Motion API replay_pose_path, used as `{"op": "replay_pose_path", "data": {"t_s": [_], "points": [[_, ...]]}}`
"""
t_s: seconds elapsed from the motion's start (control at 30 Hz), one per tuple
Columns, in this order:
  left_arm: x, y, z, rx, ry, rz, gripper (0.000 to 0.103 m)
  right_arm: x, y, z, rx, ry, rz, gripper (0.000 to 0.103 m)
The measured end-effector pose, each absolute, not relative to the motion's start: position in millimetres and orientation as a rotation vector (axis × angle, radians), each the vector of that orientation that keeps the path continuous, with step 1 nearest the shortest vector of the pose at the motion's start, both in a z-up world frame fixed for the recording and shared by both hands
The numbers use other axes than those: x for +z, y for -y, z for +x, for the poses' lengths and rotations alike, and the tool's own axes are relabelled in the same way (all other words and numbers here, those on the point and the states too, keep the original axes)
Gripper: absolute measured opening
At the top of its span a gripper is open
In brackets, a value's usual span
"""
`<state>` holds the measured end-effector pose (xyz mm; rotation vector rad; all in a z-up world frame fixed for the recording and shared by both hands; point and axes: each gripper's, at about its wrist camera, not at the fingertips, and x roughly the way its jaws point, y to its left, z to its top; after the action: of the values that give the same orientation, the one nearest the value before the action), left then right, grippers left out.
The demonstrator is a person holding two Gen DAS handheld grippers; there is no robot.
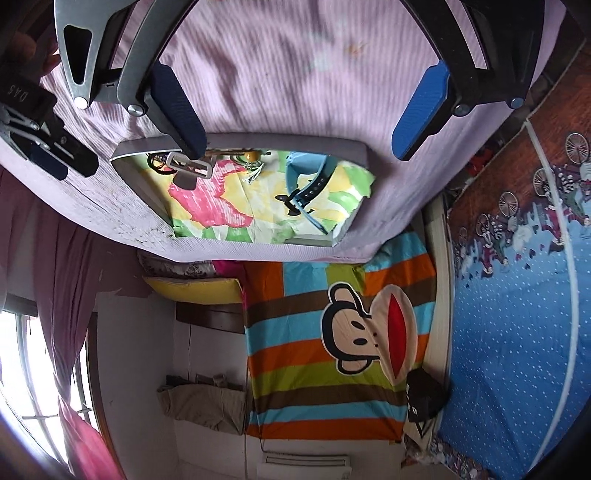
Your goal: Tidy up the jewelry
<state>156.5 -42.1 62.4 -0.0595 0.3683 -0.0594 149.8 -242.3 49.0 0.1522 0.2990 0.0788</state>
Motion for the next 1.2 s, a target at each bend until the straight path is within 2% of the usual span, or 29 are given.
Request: {"op": "replay_pose_path", "data": {"t_s": [0.63,1.2], "points": [[41.7,34.4,82.2,-0.062,-0.318,-0.039,0.103,30.2,230.4,69.7,0.053,-0.286,0.156,0.102],[14.3,24.2,73.9,-0.024,-0.349,-0.055,0.103,15.2,219.9,65.0,0.025,-0.321,0.120,0.101]]}}
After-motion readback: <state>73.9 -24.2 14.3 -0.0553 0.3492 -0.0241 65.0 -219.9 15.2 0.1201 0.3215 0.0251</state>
